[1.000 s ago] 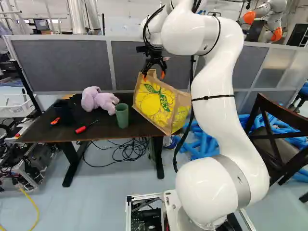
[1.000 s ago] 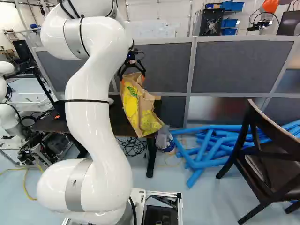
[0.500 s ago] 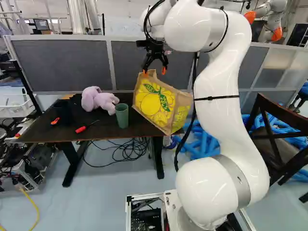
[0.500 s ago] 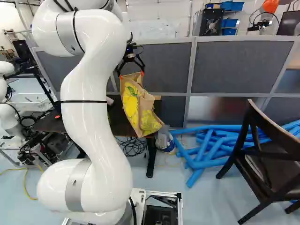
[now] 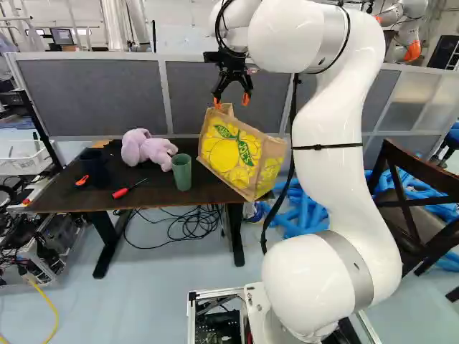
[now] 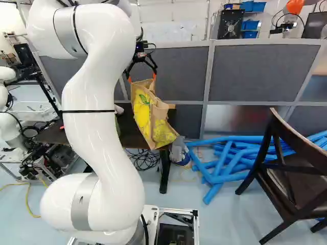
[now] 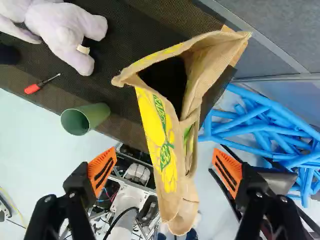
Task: Pick up the bag on the ground and place it on the table
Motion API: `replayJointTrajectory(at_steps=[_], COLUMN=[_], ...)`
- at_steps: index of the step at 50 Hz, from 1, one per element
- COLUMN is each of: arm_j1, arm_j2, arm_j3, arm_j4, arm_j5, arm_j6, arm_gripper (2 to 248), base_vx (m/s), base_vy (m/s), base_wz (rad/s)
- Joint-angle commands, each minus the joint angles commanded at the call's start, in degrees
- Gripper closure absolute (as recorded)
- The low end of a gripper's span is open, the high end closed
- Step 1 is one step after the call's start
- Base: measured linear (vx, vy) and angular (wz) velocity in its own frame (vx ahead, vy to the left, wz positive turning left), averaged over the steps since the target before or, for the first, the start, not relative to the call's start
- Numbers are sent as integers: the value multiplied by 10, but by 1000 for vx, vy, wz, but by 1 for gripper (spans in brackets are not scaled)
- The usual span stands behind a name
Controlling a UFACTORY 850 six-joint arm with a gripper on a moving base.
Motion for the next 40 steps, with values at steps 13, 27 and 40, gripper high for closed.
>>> replayJointTrajectory(at_steps=[13,27,40], arm_j1=[0,0,0], arm_j2=[0,0,0], arm_j3=[0,0,0], arm_j4=[0,0,0], arm_j5=[0,0,0], arm_j6=[0,0,0], arm_gripper=[3,3,3], base_vx=[0,1,-42], base_vy=[0,0,31], base_wz=[0,3,41])
